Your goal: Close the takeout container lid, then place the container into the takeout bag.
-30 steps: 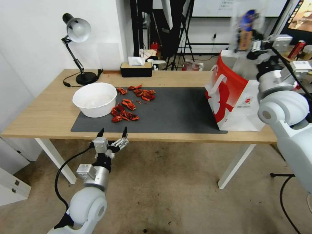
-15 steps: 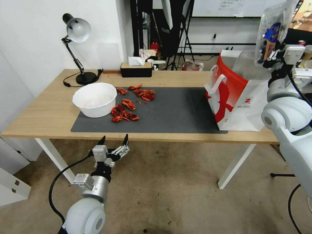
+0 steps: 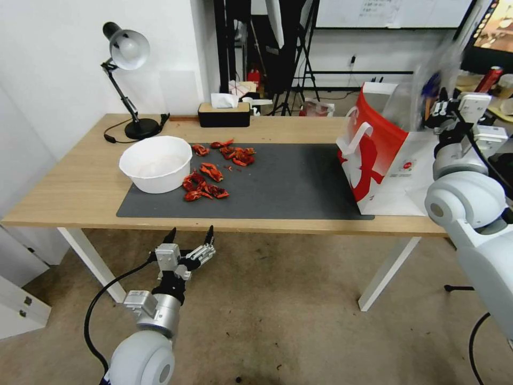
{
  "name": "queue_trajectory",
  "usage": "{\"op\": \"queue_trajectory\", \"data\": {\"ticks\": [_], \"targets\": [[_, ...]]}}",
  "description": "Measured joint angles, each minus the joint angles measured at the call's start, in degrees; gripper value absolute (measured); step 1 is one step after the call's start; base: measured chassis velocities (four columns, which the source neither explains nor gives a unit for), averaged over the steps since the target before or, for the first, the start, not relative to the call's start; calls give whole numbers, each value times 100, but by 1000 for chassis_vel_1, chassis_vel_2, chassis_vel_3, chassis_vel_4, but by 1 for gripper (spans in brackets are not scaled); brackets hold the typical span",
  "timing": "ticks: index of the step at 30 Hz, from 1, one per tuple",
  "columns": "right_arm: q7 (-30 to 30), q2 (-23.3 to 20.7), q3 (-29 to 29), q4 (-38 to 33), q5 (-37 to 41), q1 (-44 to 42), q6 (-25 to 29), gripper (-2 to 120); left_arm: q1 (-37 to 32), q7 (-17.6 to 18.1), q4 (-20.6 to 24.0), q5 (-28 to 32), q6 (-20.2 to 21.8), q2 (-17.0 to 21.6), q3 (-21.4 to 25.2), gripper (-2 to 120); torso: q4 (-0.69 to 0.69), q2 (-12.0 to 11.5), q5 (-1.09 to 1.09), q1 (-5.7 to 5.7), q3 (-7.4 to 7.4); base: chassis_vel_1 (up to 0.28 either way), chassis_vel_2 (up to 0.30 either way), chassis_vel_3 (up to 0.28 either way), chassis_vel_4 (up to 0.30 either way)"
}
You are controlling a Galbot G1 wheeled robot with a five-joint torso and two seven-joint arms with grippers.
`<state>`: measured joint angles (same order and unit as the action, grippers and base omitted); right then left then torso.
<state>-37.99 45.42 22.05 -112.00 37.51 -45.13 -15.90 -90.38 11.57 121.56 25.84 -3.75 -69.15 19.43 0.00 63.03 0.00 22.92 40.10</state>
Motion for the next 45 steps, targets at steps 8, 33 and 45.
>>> {"op": "queue_trajectory", "data": {"ticks": [8,33,45], "targets": [[101,1,-2,-8,52,0,115,62,32,28,-12,0,-2,-5,-31,100,0,-1,0,0,0,0,0,0,0],[3480,503,1305,-1437,481,-3794,1877,100,-98,15,-182,-355,-331,-104,27,100,-2,0,1,-1,0,0,0,0,0],[3728,1391,1541,-1073,-349,-5271,2760,100,-87,106,-276,-497,-442,-123,-9,100,-1,0,0,-1,0,0,0,0,0]]}}
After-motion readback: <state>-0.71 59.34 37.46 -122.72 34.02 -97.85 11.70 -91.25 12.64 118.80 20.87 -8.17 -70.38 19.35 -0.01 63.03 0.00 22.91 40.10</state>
